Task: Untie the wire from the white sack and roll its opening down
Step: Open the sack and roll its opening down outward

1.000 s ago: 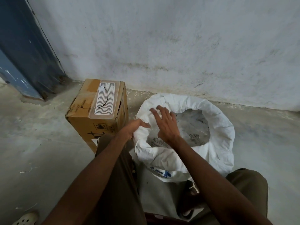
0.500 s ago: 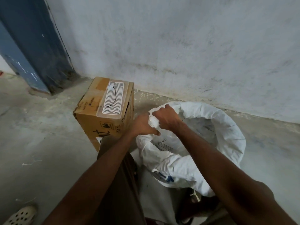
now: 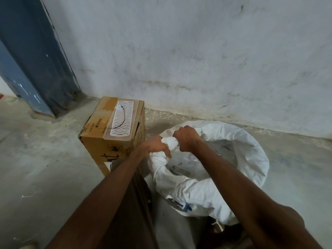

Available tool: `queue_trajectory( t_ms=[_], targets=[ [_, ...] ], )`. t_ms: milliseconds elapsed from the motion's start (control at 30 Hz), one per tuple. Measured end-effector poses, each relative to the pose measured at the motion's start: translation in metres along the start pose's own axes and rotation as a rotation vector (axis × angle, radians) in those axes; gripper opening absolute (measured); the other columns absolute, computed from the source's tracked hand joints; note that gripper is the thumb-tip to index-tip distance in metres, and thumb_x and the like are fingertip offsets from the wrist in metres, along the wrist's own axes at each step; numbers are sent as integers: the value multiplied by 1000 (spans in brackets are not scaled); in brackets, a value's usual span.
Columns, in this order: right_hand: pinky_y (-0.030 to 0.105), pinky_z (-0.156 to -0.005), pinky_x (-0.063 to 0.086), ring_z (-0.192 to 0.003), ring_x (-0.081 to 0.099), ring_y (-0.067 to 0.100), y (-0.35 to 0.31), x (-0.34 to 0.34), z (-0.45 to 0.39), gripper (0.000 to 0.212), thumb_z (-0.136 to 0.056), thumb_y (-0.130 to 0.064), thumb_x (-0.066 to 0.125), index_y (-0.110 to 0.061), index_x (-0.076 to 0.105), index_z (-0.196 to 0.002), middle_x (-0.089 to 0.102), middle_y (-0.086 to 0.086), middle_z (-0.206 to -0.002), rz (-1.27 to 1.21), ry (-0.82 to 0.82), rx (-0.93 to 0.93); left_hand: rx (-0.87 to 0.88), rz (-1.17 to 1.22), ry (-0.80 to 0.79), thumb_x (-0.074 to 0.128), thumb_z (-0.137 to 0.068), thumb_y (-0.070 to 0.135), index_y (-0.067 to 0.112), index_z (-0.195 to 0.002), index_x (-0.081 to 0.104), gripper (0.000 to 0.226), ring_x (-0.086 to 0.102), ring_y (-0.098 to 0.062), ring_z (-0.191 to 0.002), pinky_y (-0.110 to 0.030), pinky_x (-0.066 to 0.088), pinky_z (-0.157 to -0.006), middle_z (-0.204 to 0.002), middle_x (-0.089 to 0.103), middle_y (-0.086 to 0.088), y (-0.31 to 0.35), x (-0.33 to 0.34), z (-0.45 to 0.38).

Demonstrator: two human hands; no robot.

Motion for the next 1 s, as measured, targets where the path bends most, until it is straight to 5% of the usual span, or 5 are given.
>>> queue_trajectory(
  t_ms=[200,333,600,800,1000],
  targets=[
    [38,-84,52,-101,68,27,0,-5,-5,34,-80,-26,67,-20,64,-114,71,4,-110,-201,6,125,242,-420,427,92,-60,46,17,-147,37,106,53,-27,-129,-35,48,-100,-145,50,-7,7,27,19],
    [38,-82,51,-102,67,28,5,-6,-5,35,-80,-24,67,-21,63,-114,69,4,-110,-199,-17,123,237,-368,469,78,-77,29,14,-117,60,47,66,-28,-104,-35,50,-78,-110,67,-9,12,34,21],
    [54,-121,17,-134,43,32,20,23,12,93,-59,-15,85,-18,45,-143,50,12,-139,4,167,55,1,-14,60,64,-88,11,5,-142,48,57,59,-35,-120,-34,45,-87,-133,59,-18,-2,-3,-11],
    [39,-106,43,-103,66,29,17,32,-8,32,-74,-6,73,-13,69,-106,71,9,-104,-76,98,78,-2,-191,-87,82,-80,31,6,-145,47,78,56,-32,-125,-37,48,-104,-145,53,-14,-4,-5,-23],
    [34,-75,52,-91,69,35,24,21,-34,23,-74,-18,63,-8,68,-95,72,14,-96,-294,38,128,322,-526,382,84,-69,36,10,-130,46,76,57,-32,-110,-38,47,-86,-127,53,-13,18,7,-19]
  ],
)
Point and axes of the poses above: each hand's wrist, its own z-axis away from the middle knuckle, its own x-axis out of the palm, y = z × x, the point moved 1 cm from there along -z, towards the middle knuckle
